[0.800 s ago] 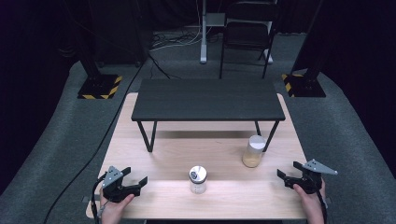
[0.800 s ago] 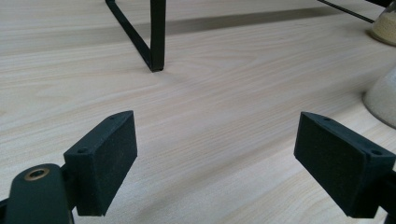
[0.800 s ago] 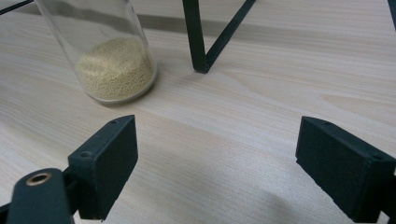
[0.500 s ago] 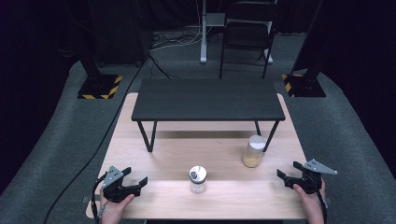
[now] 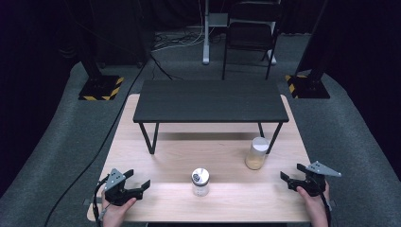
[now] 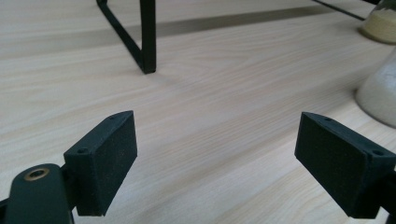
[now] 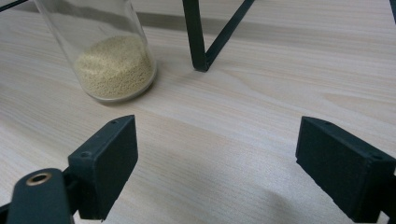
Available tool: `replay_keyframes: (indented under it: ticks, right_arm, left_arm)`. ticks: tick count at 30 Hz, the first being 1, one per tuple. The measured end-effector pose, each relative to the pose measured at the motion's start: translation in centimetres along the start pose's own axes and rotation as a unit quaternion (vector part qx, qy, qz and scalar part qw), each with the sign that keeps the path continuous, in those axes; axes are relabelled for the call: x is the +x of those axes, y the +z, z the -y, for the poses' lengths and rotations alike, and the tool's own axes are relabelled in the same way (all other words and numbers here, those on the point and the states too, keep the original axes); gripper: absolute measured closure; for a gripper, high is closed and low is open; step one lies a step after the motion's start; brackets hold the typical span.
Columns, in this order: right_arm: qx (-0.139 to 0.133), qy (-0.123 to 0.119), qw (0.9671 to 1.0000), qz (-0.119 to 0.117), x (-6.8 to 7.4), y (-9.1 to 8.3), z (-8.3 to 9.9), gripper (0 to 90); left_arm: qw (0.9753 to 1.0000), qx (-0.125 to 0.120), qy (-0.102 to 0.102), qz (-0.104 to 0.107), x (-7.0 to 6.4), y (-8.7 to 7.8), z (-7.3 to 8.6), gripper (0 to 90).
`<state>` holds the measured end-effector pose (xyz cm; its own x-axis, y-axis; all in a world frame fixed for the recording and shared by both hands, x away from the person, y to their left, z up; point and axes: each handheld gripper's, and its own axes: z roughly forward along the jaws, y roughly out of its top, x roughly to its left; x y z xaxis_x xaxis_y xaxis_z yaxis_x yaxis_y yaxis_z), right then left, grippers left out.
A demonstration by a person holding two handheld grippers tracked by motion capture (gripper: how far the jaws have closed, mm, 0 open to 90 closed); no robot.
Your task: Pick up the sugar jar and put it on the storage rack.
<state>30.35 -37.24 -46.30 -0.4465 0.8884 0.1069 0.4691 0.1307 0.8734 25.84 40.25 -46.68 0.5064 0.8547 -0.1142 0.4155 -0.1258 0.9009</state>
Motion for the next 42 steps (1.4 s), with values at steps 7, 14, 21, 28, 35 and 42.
replay_keyframes:
  ticks: [7,14,21,28,35,42]
  right_arm:
    - [0.001,0.0,1.0,-0.001,0.0,0.0,0.0,11.9]
    - [0.002,0.0,1.0,-0.001,0.0,0.0,-0.1,11.9]
    - [0.003,-0.001,1.0,-0.002,0.0,0.1,-0.1,11.9]
    - [0.004,-0.001,1.0,-0.003,-0.1,0.1,-0.1,11.9]
    - [0.004,-0.002,1.0,-0.003,-0.1,0.1,-0.2,11.9]
    - [0.005,-0.002,1.0,-0.004,-0.1,0.1,-0.2,11.8]
  left_arm:
    - [0.9998,-0.003,0.01,0.018,-0.2,0.1,-0.1,12.2]
    - [0.9995,-0.001,0.017,0.027,-0.6,0.5,-0.3,12.2]
    - [0.999,-0.002,0.021,0.04,-1.1,0.9,-0.5,12.2]
    - [0.9977,0.001,0.032,0.059,-2.0,1.7,-1.0,12.2]
    - [0.9961,0.005,0.042,0.077,-2.7,2.4,-1.3,12.2]
    - [0.9934,0.012,0.061,0.097,-3.8,3.4,-1.9,12.2]
